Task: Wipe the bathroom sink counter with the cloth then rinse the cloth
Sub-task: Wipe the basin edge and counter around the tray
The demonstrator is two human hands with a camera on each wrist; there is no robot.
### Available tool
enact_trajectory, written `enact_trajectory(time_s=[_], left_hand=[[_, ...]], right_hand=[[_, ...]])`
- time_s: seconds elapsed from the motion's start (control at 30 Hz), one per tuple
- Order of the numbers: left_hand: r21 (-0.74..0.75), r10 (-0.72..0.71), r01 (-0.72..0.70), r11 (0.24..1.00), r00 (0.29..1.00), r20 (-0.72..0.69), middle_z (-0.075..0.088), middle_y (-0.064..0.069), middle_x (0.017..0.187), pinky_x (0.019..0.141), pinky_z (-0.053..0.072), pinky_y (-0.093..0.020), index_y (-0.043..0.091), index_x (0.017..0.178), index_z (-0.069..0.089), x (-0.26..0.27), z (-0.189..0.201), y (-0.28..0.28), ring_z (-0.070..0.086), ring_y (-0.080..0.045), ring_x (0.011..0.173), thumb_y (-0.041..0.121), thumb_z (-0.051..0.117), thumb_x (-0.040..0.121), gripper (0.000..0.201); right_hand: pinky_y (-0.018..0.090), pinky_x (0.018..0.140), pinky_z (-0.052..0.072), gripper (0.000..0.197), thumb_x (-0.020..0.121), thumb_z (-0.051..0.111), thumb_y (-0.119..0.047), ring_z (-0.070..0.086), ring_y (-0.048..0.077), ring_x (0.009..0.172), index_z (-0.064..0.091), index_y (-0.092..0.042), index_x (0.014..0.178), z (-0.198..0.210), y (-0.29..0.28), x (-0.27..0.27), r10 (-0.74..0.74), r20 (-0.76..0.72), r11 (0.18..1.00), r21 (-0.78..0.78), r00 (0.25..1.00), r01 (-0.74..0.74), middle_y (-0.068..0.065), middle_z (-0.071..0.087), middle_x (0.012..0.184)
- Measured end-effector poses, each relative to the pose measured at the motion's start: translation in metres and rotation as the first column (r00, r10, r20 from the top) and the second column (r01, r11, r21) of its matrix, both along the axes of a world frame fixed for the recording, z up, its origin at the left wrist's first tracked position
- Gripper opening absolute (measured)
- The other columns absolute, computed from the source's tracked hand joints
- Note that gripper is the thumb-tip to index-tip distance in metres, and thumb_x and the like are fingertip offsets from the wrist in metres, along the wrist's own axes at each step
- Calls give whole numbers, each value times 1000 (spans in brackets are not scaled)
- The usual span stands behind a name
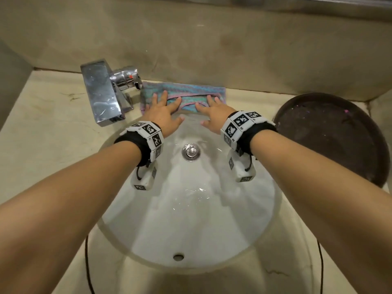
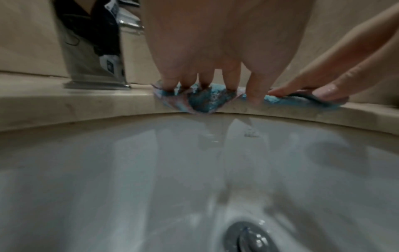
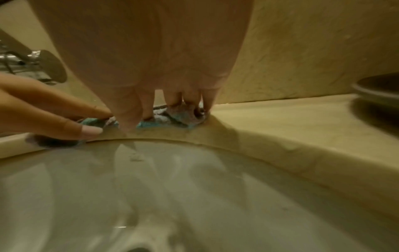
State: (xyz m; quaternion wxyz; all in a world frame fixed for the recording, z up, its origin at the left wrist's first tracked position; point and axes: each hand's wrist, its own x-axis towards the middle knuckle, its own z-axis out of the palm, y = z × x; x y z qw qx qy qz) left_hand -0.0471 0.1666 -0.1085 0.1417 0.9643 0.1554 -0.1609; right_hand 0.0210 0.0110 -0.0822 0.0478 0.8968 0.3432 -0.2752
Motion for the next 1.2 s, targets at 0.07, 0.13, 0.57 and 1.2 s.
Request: enact_trajectory(time_s=[0.07, 0.13, 0.57, 1.2], left_hand=[[8, -67, 67, 998, 998, -11, -5, -5, 160, 117, 5, -52, 34, 149, 14, 8, -1, -14, -6, -33, 147, 44, 39, 95, 60], [11, -140, 140, 990, 990, -21, -6, -6, 160, 117, 5, -52, 35, 149, 12, 17, -2, -33, -6, -34, 147, 42, 39, 96, 60], [247, -344, 302, 921, 926, 154, 42, -19, 127, 86, 43, -48, 16, 131, 45, 25, 6, -89, 45, -38, 114, 2, 41, 91, 43], [204, -120, 112, 973, 992, 32, 55, -11, 114, 74, 45, -36, 24, 128, 54, -138, 53, 75, 52, -31, 109, 10, 50, 88, 42]], right_hand=[[42, 120, 9, 57, 100, 36, -33, 7, 34, 147, 12, -26, 151, 1, -20, 7, -13, 37, 1000, -13, 999, 14, 16, 2, 159], [47, 118, 11, 52, 100, 34, -35, 10, 30, 147, 18, -32, 149, 2, -44, 14, -85, 39, 996, -20, 996, 86, 11, 5, 160], [30, 91, 43, 24, 83, 62, -9, 57, 32, 110, 68, -16, 104, 9, -98, 17, -296, 67, 935, 223, 953, 275, 9, 59, 121], [32, 79, 56, 22, 84, 49, -1, 59, 21, 54, 54, -22, 79, 30, 83, -96, 132, -131, 975, 194, 983, -105, 0, 58, 56]])
